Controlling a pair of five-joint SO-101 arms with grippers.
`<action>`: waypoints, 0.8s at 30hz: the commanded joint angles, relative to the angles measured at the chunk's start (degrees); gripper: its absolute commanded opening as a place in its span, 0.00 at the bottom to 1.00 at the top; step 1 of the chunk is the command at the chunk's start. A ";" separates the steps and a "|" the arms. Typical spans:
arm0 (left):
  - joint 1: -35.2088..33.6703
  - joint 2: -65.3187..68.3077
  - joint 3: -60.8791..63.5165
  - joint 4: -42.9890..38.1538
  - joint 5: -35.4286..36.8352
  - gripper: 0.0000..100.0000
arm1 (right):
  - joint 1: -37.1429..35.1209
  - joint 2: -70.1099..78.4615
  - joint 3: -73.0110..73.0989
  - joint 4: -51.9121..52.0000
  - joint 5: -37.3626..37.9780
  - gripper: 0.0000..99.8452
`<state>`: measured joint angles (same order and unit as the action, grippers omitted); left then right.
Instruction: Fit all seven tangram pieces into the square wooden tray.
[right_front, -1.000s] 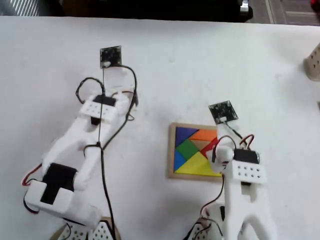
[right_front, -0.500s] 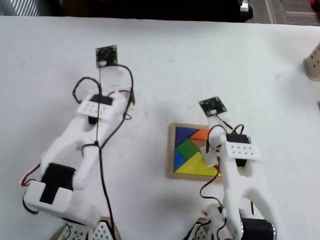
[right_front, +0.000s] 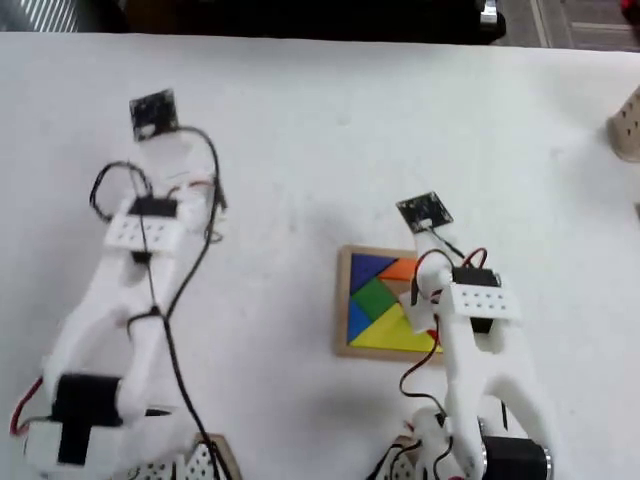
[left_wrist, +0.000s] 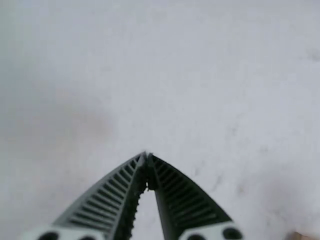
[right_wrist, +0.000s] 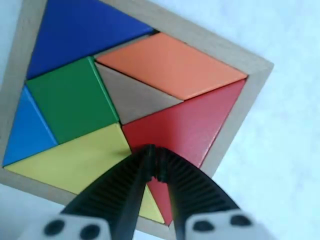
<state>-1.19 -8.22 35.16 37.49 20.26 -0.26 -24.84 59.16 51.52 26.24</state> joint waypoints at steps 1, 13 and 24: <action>-2.86 -9.19 9.76 -7.03 -6.42 0.02 | -0.75 -0.31 -1.67 -1.01 -0.35 0.02; -9.89 -31.34 35.52 -12.84 -16.97 0.02 | -1.19 -24.31 13.10 -3.91 -0.35 0.02; -12.97 -65.80 56.00 -3.08 -21.80 0.02 | -6.99 -41.10 21.71 1.98 -0.35 0.02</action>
<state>-13.49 -61.14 88.70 27.12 0.22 -6.68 -62.73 80.79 52.57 26.24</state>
